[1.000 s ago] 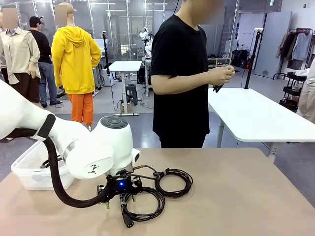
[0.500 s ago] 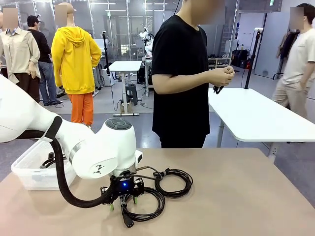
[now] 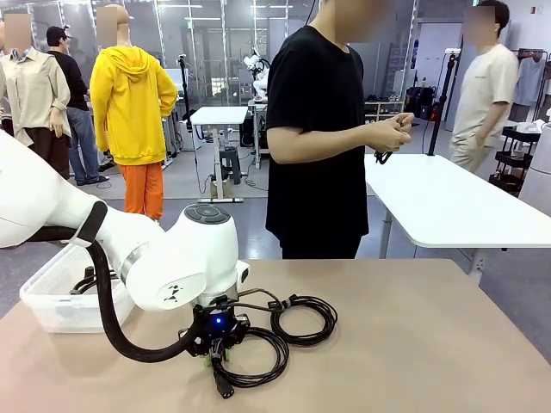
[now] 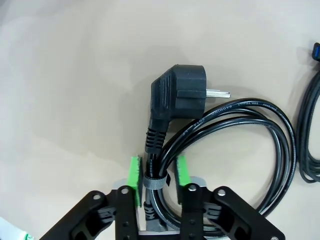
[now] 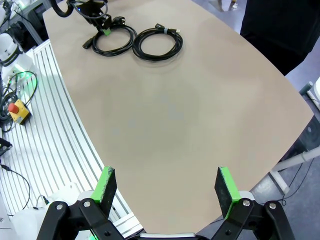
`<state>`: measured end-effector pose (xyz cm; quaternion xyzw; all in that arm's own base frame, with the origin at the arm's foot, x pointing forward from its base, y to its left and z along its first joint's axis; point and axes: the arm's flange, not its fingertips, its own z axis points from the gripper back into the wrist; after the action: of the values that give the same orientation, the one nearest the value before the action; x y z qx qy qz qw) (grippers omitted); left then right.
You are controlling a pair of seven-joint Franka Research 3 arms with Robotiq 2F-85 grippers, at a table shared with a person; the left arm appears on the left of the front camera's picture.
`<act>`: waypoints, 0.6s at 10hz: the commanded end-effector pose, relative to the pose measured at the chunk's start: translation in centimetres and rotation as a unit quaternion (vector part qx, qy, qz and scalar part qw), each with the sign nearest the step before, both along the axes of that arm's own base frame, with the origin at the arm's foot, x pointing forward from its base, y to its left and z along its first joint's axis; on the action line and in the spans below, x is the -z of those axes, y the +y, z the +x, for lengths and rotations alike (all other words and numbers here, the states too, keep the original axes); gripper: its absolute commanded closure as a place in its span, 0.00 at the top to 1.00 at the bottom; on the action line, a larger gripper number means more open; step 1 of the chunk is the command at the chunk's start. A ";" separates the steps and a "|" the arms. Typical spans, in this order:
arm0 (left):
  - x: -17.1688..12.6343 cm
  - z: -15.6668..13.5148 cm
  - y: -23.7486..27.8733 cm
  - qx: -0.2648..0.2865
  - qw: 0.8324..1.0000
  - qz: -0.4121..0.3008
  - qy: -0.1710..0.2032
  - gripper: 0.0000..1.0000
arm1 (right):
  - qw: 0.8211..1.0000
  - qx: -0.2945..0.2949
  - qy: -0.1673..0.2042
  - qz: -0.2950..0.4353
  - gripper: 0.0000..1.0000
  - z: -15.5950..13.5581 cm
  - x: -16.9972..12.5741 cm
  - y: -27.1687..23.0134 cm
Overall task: Organize and store the cables.
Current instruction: Place the Power Cable into the Organizing box.
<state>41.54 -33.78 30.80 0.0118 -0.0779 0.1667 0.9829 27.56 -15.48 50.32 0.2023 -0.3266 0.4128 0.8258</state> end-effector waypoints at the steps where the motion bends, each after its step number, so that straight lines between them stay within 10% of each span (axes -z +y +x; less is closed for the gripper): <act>1: -0.4 -0.3 0.1 -0.005 1.000 0.006 0.020 0.00 | 1.000 -0.008 -0.006 0.005 1.00 0.0 -0.1 -0.1; 6: -3.9 -1.3 0.4 -0.002 1.000 0.017 0.001 0.00 | 1.000 -0.008 -0.006 0.005 1.00 0.0 -0.1 -0.1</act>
<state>40.92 -33.53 33.10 0.0233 -0.0792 0.1734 0.9814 27.60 -15.47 50.28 0.2033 -0.3272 0.4125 0.8255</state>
